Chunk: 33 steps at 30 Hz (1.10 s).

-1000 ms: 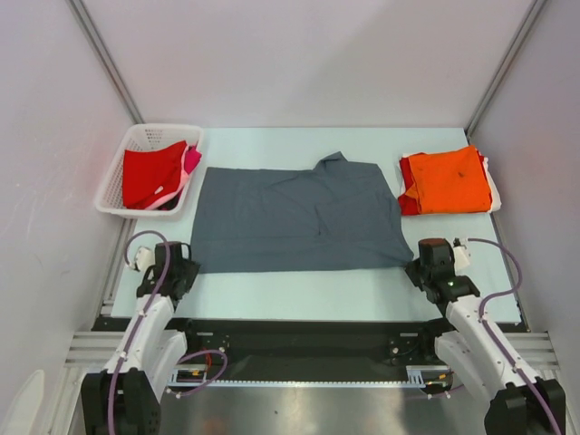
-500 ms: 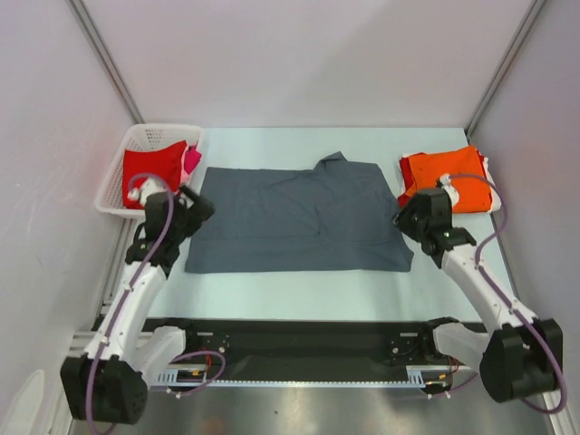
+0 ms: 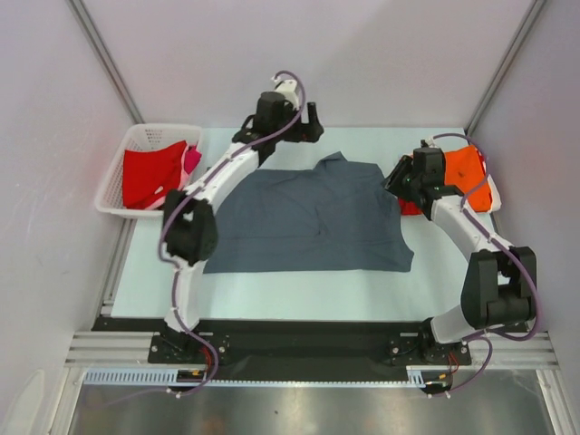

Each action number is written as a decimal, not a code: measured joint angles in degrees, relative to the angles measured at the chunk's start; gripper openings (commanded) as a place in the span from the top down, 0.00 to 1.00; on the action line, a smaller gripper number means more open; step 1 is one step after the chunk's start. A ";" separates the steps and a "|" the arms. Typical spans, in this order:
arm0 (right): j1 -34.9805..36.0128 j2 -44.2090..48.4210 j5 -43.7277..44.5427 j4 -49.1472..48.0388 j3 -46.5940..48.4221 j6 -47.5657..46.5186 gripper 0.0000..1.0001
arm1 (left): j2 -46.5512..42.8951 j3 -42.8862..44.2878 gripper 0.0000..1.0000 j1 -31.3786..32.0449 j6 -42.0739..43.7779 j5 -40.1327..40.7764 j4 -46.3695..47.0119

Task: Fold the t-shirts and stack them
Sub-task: Fold the tshirt

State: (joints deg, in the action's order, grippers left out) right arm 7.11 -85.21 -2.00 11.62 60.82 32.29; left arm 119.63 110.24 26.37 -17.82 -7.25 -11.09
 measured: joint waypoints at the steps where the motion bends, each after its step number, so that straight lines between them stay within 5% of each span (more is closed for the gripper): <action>1: 0.00 -0.24 -0.33 -0.02 0.02 -0.09 0.59 | 5.42 6.54 0.05 0.09 1.90 -0.35 -0.79; 5: -0.02 -0.48 -1.09 -0.35 0.02 -0.48 0.59 | 20.68 24.94 0.05 0.02 7.76 -0.48 -2.03; 13: -0.74 -0.70 -2.14 -2.34 0.02 -0.59 0.58 | 28.17 25.49 0.15 -0.26 9.33 -4.26 1.36; 33: -0.87 -8.26 -5.16 -3.34 5.20 -0.35 0.58 | 33.79 25.64 0.42 -0.24 -2.10 -10.91 -3.08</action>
State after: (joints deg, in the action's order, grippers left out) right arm 6.24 -93.47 -7.16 8.27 66.02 31.94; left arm 153.42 135.87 26.13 -19.92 -18.15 -14.17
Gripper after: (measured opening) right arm 0.416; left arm 0.606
